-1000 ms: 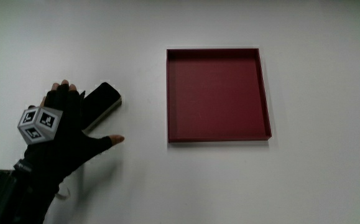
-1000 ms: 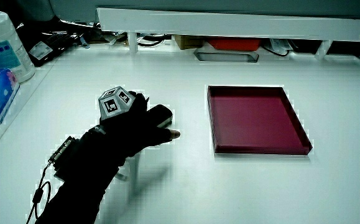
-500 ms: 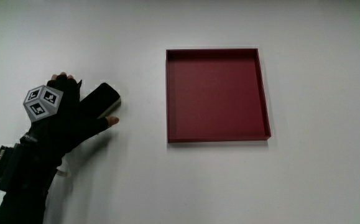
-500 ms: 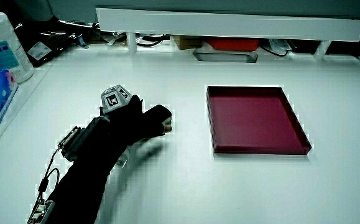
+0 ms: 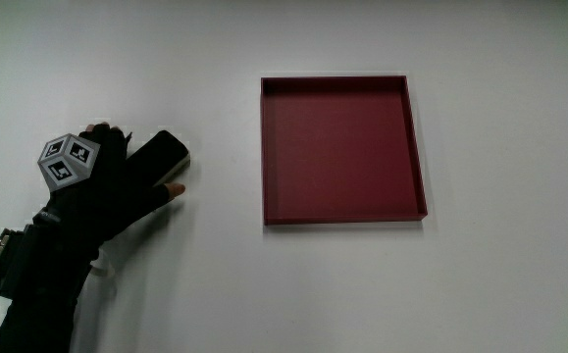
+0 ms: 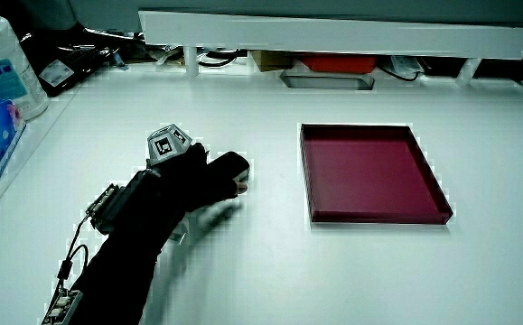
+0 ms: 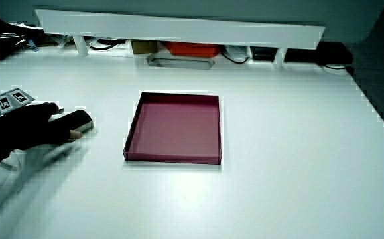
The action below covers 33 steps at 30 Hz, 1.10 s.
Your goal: Pick eraser
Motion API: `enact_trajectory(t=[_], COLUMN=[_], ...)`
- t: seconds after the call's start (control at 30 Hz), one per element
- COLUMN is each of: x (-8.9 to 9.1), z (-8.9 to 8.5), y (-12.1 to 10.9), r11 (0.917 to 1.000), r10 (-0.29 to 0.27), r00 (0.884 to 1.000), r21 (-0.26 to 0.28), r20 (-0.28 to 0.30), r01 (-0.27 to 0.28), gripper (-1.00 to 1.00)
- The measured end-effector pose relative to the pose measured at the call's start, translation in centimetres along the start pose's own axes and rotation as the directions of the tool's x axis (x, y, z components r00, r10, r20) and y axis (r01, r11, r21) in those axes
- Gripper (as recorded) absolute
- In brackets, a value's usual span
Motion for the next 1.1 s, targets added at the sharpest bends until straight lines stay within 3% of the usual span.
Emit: enact_trajectory(t=[0.17,0.33,0.57,0.87,1.1], x=[-0.11,-0.07,-0.3,-0.57,0.0], z=[-0.05,-0.1,-0.07,-0.36,-0.49], y=[0.04,0.01,-0.3,-0.39,-0.55], r11=[0.9999,0.9997,0.9933,0.987,0.9803], r10=[-0.008,-0.019,-0.041,-0.048,-0.043], r00=[1.0,1.0,0.999,0.998,0.999], r21=[-0.006,0.012,0.11,0.156,0.193], r20=[0.009,0.005,0.029,0.046,0.007], r01=[0.008,0.019,0.037,0.04,0.041], gripper=[0.0,0.16,0.37,0.66,0.87])
